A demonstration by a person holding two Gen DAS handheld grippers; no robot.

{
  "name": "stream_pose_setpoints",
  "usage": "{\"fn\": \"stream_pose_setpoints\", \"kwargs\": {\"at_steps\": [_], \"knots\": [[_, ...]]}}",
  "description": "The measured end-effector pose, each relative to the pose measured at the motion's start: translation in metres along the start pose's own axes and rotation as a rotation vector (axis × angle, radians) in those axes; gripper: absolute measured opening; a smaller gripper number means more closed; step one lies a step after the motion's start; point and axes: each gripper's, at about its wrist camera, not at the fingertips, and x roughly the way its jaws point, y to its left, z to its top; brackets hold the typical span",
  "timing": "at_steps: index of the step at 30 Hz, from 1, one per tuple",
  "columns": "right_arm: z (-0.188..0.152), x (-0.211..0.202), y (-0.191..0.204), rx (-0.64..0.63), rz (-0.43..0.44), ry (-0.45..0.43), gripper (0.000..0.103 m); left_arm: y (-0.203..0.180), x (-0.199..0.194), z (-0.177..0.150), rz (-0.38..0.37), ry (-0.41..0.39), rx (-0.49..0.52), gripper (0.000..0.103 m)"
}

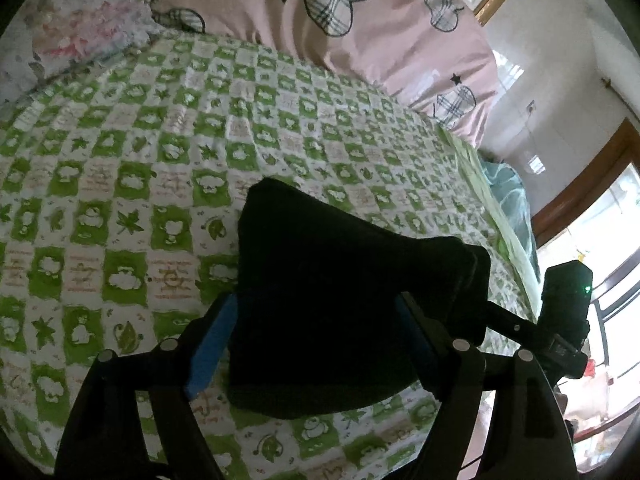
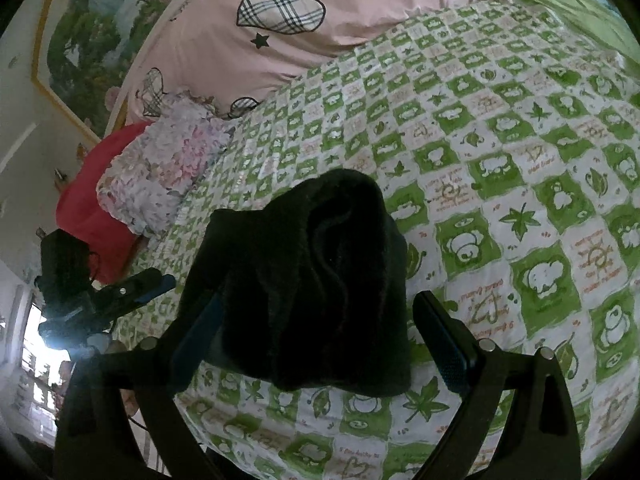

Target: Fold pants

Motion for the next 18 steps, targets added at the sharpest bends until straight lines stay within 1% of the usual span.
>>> {"fn": "stream_pose_setpoints", "kwargs": {"at_steps": [2, 6, 10, 16, 18], "knots": [[0.0, 0.002, -0.001, 0.008, 0.0, 0.003, 0.096, 0.002, 0.005, 0.002, -0.007, 0.017, -0.004, 0.08], [0.0, 0.008, -0.006, 0.026, 0.0, 0.02, 0.096, 0.004, 0.017, 0.005, 0.01, 0.041, -0.003, 0.081], [-0.001, 0.015, -0.009, 0.048, 0.005, 0.04, 0.096, 0.01, 0.03, 0.01, -0.009, 0.076, -0.026, 0.081], [0.0, 0.024, -0.016, 0.072, 0.004, 0.059, 0.096, 0.017, 0.048, 0.015, 0.002, 0.113, -0.036, 0.081], [0.001, 0.027, -0.018, 0.081, 0.003, 0.067, 0.096, 0.02, 0.054, 0.016, -0.011, 0.129, -0.048, 0.081]]}}
